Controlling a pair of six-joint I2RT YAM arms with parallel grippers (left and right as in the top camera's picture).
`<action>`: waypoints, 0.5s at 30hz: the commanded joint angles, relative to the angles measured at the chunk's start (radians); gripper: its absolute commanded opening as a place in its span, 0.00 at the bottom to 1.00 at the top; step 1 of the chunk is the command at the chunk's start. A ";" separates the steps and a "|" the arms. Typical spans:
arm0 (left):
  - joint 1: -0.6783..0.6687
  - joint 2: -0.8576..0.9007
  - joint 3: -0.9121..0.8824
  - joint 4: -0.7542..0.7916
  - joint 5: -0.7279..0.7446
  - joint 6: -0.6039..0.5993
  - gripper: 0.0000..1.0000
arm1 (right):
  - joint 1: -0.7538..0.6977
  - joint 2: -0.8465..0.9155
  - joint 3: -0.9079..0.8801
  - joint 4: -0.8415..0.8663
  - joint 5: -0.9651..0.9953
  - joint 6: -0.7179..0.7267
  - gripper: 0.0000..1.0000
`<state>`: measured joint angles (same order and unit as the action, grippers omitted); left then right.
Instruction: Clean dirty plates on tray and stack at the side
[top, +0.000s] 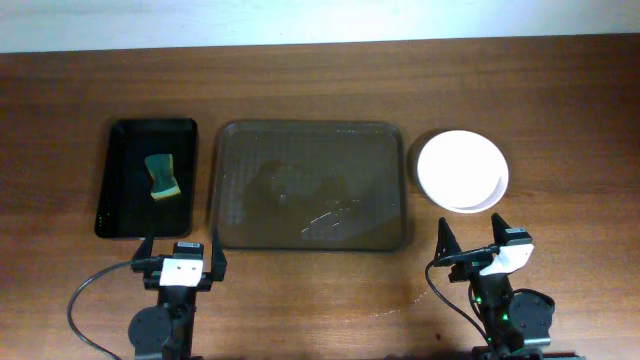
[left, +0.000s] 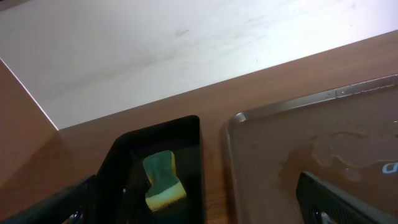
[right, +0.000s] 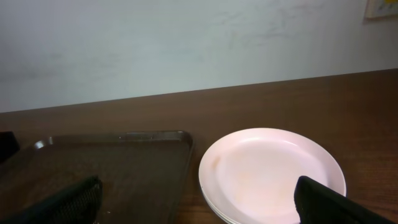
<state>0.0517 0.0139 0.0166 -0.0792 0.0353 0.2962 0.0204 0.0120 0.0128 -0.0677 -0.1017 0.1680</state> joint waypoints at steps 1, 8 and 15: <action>0.004 -0.009 -0.008 0.002 0.013 0.008 0.99 | 0.006 -0.006 -0.007 -0.003 0.006 -0.007 0.98; 0.004 -0.009 -0.008 0.002 0.013 0.008 0.99 | 0.006 -0.006 -0.007 -0.003 0.006 -0.007 0.98; 0.004 -0.009 -0.008 0.002 0.013 0.008 0.99 | 0.006 -0.006 -0.007 -0.003 0.005 -0.007 0.99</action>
<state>0.0517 0.0139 0.0166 -0.0792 0.0353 0.2962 0.0204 0.0120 0.0128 -0.0677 -0.1017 0.1677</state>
